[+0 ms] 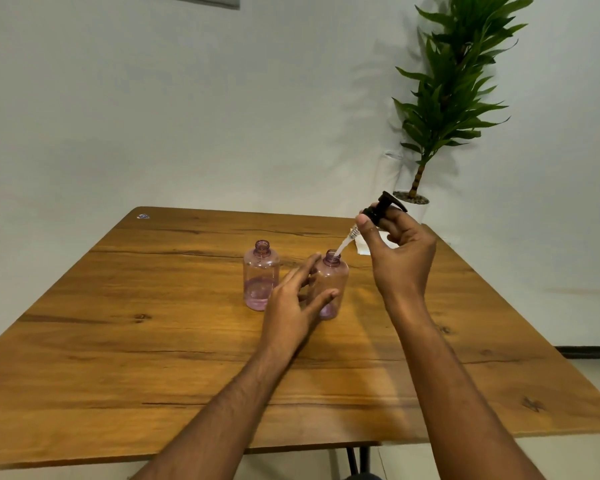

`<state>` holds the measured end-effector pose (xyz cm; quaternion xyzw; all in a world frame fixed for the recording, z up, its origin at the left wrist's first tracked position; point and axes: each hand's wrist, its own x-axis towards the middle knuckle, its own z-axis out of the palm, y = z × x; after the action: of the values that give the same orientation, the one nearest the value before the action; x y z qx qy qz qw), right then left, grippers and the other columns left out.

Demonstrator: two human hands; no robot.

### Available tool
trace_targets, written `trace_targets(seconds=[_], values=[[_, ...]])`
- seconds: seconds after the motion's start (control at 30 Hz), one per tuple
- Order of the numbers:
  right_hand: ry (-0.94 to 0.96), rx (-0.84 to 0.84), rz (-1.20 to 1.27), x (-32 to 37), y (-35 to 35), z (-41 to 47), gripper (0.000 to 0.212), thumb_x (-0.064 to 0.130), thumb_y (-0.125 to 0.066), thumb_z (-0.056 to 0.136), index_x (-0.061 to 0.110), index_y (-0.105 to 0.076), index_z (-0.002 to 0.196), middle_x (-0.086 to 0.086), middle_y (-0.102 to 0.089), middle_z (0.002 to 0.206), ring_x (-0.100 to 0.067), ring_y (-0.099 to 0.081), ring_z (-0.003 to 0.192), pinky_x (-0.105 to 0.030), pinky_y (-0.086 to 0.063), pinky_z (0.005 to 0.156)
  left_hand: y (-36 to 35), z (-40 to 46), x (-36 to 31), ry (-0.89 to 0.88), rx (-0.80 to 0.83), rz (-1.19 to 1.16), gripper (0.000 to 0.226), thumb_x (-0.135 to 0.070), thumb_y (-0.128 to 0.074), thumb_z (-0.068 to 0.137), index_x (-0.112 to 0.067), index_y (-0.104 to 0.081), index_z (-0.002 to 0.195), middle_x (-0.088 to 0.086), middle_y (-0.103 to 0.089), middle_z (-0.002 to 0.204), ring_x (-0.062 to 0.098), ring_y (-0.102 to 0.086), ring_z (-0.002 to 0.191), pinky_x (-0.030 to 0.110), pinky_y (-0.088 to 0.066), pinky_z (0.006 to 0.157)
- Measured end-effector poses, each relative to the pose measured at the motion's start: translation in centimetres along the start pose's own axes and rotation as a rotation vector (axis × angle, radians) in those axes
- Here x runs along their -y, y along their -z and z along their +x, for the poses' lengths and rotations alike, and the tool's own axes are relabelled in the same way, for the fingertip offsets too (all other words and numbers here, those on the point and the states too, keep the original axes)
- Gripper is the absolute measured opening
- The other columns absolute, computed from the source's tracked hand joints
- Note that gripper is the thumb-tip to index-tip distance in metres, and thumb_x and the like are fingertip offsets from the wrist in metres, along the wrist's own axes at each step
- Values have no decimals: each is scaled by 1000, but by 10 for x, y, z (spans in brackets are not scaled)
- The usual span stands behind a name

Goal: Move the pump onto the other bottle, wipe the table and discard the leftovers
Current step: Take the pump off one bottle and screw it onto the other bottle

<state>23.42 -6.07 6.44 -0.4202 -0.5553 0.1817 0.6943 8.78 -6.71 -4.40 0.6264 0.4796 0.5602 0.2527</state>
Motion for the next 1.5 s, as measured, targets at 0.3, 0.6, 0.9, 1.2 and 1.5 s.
trace_targets(seconds=[0.3, 0.6, 0.9, 1.2, 1.5], values=[[-11, -52, 72, 28, -3, -6, 31, 29, -89, 84, 26, -78, 112, 11, -82, 100, -4, -77, 101, -35, -62, 92, 2, -4, -7, -23, -8, 128, 80, -47, -70, 90, -46, -28, 157, -8, -54, 152, 1, -55, 126, 29, -56, 101], [-3, -130, 62, 37, -2, -2, 28, 27, -90, 82, 27, -77, 107, 12, -81, 95, -6, -79, 94, -25, -60, 77, 7, -15, -14, -327, -158, 233, 63, -35, -64, 102, -24, -39, 158, -14, -35, 165, -9, -35, 144, 20, -46, 109], [50, -252, 174, 56, -10, 9, 42, 31, -88, 86, 7, -77, 119, 7, -81, 101, -10, -78, 97, -20, -59, 78, 77, -22, -2, -192, -463, 197, 66, -40, -73, 89, -26, -50, 149, -5, -38, 163, 10, -28, 155, 45, -36, 120], [-27, -39, 170, 53, -73, -2, 38, 31, -91, 82, 12, -79, 111, 4, -83, 98, -11, -78, 96, -24, -60, 79, 95, -4, 32, 365, -79, 150, 124, -59, -92, 55, -34, -29, 160, -10, -57, 148, 20, -45, 143, 52, -45, 114], [69, 130, -80, 44, -105, -17, 50, 41, -90, 82, 22, -77, 126, 10, -81, 108, -3, -73, 105, -16, -51, 79, 94, -6, 39, 316, -58, 208, 96, -58, -89, 61, -36, -50, 146, -10, -65, 139, 16, -56, 132, 46, -55, 103]])
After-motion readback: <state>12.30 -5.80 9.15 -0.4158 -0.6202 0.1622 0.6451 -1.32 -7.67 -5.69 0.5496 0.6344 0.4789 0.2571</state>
